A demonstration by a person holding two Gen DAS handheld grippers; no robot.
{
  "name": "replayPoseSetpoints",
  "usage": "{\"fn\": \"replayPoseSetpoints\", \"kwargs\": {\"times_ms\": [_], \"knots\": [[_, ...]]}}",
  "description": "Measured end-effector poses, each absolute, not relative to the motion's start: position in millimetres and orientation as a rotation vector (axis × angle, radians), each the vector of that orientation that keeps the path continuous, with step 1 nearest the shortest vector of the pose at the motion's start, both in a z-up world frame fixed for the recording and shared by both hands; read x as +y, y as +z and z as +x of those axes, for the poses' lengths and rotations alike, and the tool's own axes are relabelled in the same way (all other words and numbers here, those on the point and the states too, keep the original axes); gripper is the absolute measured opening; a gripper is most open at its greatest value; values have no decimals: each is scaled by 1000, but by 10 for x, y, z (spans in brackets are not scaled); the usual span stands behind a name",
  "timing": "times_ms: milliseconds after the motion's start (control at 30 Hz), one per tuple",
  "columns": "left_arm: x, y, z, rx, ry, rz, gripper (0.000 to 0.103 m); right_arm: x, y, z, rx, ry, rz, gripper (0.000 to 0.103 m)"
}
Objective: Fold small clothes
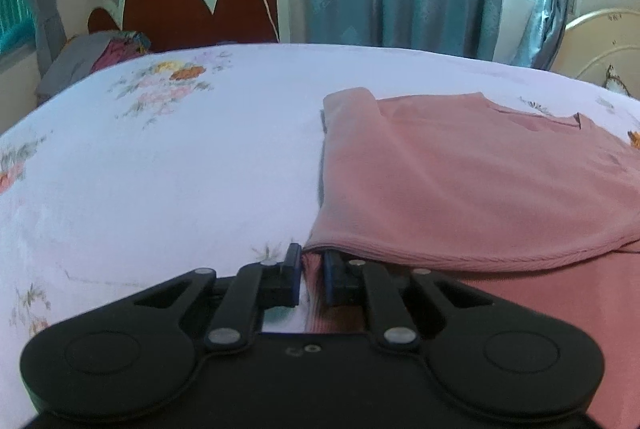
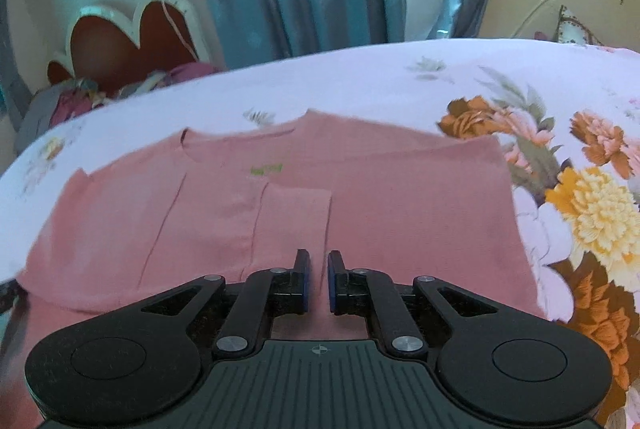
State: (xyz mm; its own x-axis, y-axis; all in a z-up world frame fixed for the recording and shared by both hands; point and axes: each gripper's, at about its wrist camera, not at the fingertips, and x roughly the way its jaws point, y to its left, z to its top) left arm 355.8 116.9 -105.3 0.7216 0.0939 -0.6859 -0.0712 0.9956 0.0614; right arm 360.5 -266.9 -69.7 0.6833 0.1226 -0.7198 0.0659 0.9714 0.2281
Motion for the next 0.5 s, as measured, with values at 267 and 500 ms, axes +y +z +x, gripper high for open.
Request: {"fn": "replayPoseSetpoints", "kwargs": {"times_ms": [267, 500], "knots": [[1301, -835, 3456, 783, 91, -25, 42, -2633, -747, 3905, 814, 28, 245, 66], [1283, -597, 3698, 737, 74, -70, 57, -2603, -887, 4182, 836, 10, 257, 62]]}}
